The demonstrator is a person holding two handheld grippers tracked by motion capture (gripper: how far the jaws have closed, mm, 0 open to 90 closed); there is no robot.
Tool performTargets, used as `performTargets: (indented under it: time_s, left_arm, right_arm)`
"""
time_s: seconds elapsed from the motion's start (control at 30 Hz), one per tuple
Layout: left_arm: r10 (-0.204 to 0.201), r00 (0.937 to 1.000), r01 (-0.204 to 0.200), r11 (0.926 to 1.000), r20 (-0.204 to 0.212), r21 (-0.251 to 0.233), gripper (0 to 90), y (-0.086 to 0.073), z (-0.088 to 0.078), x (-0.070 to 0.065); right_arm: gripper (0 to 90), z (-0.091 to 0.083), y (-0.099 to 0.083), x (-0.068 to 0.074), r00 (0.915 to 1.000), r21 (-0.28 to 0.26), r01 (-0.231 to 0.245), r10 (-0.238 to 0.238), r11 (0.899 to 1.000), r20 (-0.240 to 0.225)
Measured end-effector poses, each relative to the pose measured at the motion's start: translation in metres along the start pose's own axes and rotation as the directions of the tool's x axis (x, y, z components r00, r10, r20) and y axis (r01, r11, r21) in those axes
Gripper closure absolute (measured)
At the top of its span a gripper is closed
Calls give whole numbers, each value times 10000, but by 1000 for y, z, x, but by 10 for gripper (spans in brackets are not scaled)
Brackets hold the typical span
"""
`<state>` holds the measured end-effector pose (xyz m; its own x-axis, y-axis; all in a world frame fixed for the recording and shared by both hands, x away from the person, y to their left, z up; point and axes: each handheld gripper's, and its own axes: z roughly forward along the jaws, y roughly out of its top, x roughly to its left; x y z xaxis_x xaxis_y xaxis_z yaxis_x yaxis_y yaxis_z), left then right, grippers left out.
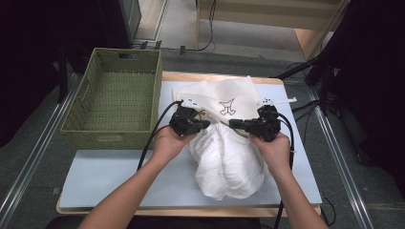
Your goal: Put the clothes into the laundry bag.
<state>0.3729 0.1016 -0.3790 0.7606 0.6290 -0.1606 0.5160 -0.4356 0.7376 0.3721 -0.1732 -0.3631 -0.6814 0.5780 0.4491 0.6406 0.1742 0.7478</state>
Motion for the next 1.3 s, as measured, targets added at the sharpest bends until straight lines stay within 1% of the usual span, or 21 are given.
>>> performTargets:
  time_s: [0.07, 0.17, 0.2, 0.3, 0.33, 0.37, 0.43, 0.5, 0.57, 0.63, 0.67, 0.7, 0.73, 0.83, 0.9, 0.93, 1.0, 1.07, 1.13, 1.17, 1.3]
  left_arm:
    - [-29, 10000, 28, 10000, 49, 60, 900, -9, -11, -1]
    - [-266, 9996, 265, 9996, 75, 69, 900, -27, -23, -1]
    - [-365, 9993, 364, 9993, 53, 91, 900, -34, -26, -2]
    - [-642, 9978, 637, 9976, 189, 266, 900, -53, -29, -2]
    - [-682, 9976, 676, 9970, 143, 384, 900, -59, -28, -3]
    - [-633, 9978, 622, 9967, 191, 526, 900, -65, -28, -4]
    - [-887, 9955, 867, 9945, 336, 586, 900, -75, -24, -5]
    - [-1044, 9939, 1017, 9924, 358, 699, 900, -84, -19, -8]
    - [-1053, 9933, 1004, 9902, 472, 970, 900, -90, -11, -12]
    - [-877, 9943, 798, 9892, 601, 1229, 900, -94, -1, -18]
    - [-801, 9945, 704, 9884, 681, 1347, 900, -94, 3, -21]
    - [-760, 9940, 650, 9889, 791, 1337, 900, -94, 8, -25]
    - [-645, 9936, 529, 9910, 927, 1233, 900, -93, 11, -28]
    - [-476, 9904, 376, 9962, 1298, 781, 900, -84, 18, -38]
    - [-363, 9891, 294, 9983, 1429, 504, 900, -75, 21, -43]
    - [-359, 9883, 314, 9990, 1483, 320, 900, -70, 23, -46]
    - [-199, 9871, 195, 9998, 1587, 43, 900, -59, 24, -50]
    - [-71, 9863, 115, 9996, 1649, -256, 900, -49, 25, -54]
    - [87, 9856, 21, 9980, 1691, -632, 900, -39, 24, -56]
    - [96, 9846, 39, 9970, 1746, -770, 900, -34, 24, -57]
    - [245, 9840, -48, 9938, 1765, -1112, 900, -15, 26, -60]
  right_arm:
    - [894, 0, 0, 0, 10000, 4, 8, -8, 10000, 43]
    - [893, 1, -1, 0, 10000, 8, 17, -17, 10000, 69]
    - [893, 1, 0, 0, 10000, 11, 19, -19, 10000, 77]
    - [892, 1, 0, 1, 10000, 15, 16, -16, 10000, 82]
    - [893, 1, 0, 1, 10000, -16, 18, -17, 10000, 79]
    - [892, 1, 0, 2, 10000, 6, 32, -32, 10000, 90]
    - [892, 1, 0, 2, 9999, 7, 51, -51, 10000, 107]
    - [892, 1, 0, 2, 9999, -4, 52, -52, 10000, 120]
    - [892, 1, 0, 2, 9999, 18, 59, -59, 10000, 133]
    - [892, 1, 0, 3, 9998, 9, 99, -99, 10000, 152]
    - [891, 1, 0, 3, 9998, 14, 114, -114, 9999, 173]
    - [891, 1, 0, 3, 9998, 33, 125, -126, 9999, 178]
    - [891, 1, 0, 3, 9997, 37, 140, -140, 9999, 183]
    - [890, 1, 0, 3, 9997, 57, 167, -168, 9998, 200]
    - [890, 1, 0, 3, 9997, 57, 169, -170, 9998, 199]
    - [891, 1, 0, 3, 9997, 56, 160, -161, 9999, 208]
    - [890, 1, 0, 3, 9996, 74, 163, -165, 9998, 250]
    - [891, 1, 0, 2, 9995, 70, 165, -167, 9998, 284]
    - [891, 0, 0, 1, 9994, -4, 147, -147, 9999, 317]
    - [891, -1, 0, 1, 9993, -7, 160, -159, 9999, 349]
    - [892, -1, 0, -1, 9991, -13, 150, -149, 9999, 402]
